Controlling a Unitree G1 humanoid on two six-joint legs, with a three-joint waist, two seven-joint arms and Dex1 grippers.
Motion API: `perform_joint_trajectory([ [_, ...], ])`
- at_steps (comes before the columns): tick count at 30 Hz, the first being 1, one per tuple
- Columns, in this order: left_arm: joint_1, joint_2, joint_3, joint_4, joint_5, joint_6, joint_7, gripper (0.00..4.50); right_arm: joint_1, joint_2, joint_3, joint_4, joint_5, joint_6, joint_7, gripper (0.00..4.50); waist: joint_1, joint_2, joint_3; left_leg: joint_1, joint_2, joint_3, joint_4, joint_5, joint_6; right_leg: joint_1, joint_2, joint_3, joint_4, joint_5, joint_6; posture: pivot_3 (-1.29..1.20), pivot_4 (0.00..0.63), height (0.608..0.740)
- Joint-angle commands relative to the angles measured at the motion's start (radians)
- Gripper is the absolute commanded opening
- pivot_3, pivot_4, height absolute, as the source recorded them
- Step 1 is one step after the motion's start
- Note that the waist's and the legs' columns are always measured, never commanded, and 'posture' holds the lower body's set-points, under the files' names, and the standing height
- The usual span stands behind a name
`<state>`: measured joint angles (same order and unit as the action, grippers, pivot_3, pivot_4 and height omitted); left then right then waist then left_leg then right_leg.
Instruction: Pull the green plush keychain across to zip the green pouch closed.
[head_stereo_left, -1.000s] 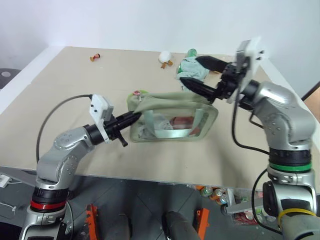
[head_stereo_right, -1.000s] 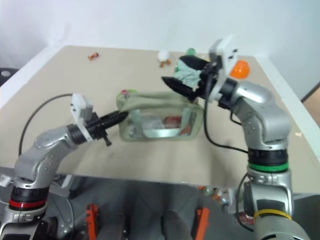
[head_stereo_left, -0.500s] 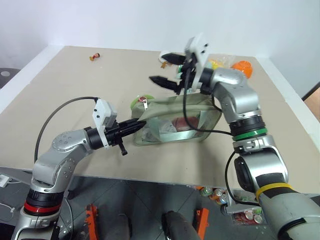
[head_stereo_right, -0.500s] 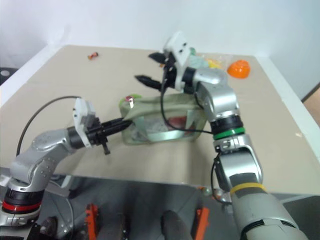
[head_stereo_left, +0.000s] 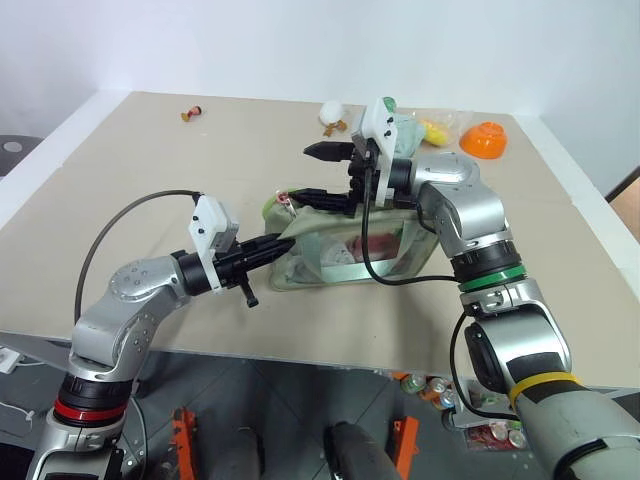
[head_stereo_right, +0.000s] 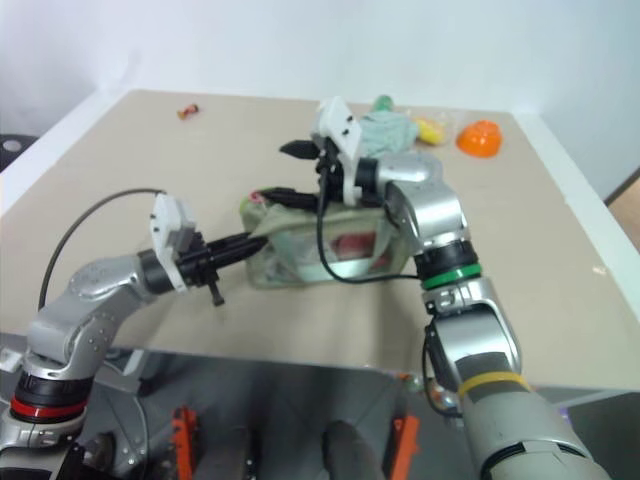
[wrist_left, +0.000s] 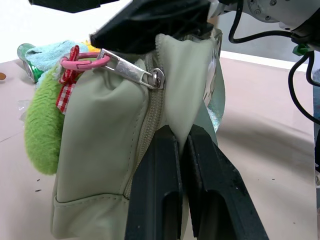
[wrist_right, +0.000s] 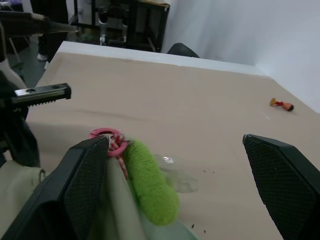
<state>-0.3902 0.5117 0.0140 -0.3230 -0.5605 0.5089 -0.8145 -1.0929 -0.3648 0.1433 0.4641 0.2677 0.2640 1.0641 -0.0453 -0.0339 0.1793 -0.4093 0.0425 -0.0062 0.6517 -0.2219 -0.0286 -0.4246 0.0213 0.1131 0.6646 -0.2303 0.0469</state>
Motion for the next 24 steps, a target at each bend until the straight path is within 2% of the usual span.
perform_joint_trajectory([
  [1,-0.006,-0.005,-0.025,-0.012,0.000,-0.003,-0.013,0.00,-0.050,0.006,-0.054,0.027,0.008,-0.008,-0.030,4.46,0.000,0.000,0.000,0.000,0.000,0.000,0.000,0.000,0.000,0.000,0.000,0.000,0.000,0.000,0.000,0.00,0.150,0.740],
  [9,0.005,-0.003,-0.027,-0.021,-0.001,-0.001,-0.015,0.00,-0.133,0.003,-0.081,0.121,-0.006,-0.046,-0.036,4.46,0.000,0.000,0.000,0.000,0.000,0.000,0.000,0.000,0.000,0.000,0.000,0.000,0.000,0.000,0.000,0.00,0.150,0.740],
  [16,0.007,-0.008,-0.030,-0.021,-0.001,-0.004,-0.014,0.00,-0.148,0.005,0.004,0.207,-0.118,-0.211,0.042,4.46,-0.001,0.000,0.000,0.000,-0.001,0.000,0.000,0.000,0.000,0.000,-0.001,0.000,0.000,0.000,0.000,0.00,0.150,0.740],
  [24,0.011,-0.012,-0.028,-0.027,-0.003,0.000,-0.011,0.00,-0.144,0.013,0.031,0.259,-0.166,-0.283,0.094,4.46,-0.001,0.000,0.000,0.000,-0.003,0.000,0.000,0.000,0.000,0.000,-0.003,0.000,0.000,0.000,0.000,0.00,0.150,0.740],
])
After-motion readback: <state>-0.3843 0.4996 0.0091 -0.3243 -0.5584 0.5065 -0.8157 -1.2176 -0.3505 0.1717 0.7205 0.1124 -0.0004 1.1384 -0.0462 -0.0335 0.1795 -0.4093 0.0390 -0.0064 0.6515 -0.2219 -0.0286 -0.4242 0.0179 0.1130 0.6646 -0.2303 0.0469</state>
